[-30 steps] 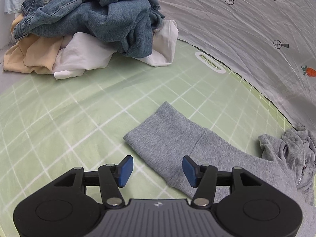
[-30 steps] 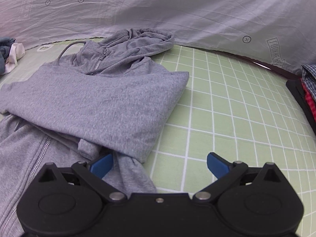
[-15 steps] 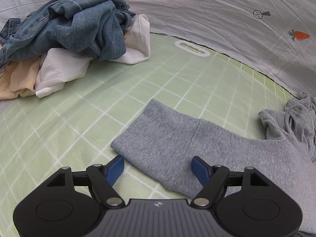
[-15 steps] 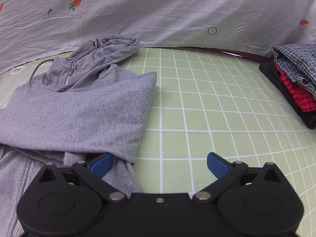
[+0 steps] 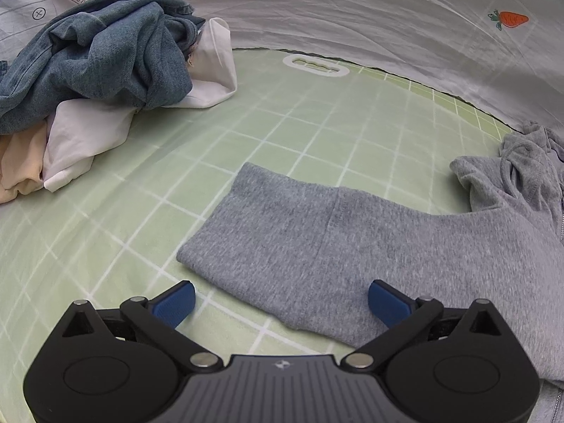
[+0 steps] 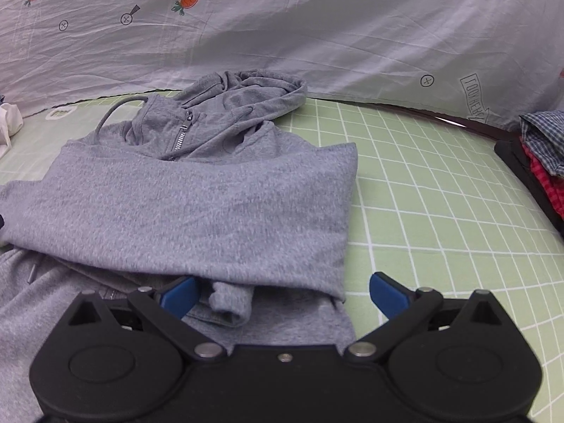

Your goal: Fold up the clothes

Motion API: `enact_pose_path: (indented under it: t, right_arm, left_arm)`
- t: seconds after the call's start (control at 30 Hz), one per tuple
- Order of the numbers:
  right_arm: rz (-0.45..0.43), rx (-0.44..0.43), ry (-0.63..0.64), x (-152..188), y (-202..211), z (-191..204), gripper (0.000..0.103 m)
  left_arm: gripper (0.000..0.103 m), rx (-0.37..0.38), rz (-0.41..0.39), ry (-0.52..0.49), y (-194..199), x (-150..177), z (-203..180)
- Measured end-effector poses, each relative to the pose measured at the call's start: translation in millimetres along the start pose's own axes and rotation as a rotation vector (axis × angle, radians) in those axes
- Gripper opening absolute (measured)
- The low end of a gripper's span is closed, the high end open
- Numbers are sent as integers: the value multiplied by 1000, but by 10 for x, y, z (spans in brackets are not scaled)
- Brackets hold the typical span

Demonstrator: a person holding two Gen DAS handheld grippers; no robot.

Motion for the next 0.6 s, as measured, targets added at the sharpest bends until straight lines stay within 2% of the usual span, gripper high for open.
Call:
enact_pose_path:
  t: [0.17, 0.23, 0.3, 0.4, 0.6]
  right_arm:
    - [-34, 37, 11, -99, -199, -7, 103]
    - [-44, 76, 42, -113, -283, -36, 103]
    - [-31, 116, 18, -93, -322, -180, 103]
    - [-17, 99, -42, -8, -313, -343, 103]
    - [-19, 83, -47, 81, -168, -502, 103]
  left_arm:
    - [103, 22, -15, -17, -10, -5, 2]
    - [103, 21, -22, -16, -9, 0, 1]
    - [103, 20, -33, -14, -4, 7, 3]
    - [103, 17, -53, -9, 8, 19, 8]
    - [103, -14, -60, 16, 7, 8, 9]
Point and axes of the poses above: each gripper's, at about its wrist camera, not at the fingertips, and y roughly against the way its jaws point, z to its left, x to its underside, the point moved 8 cm from there along -y, roughly the way its jaws point, and after that the axes turned 14 degrees about -z, right-handed, at the moved point
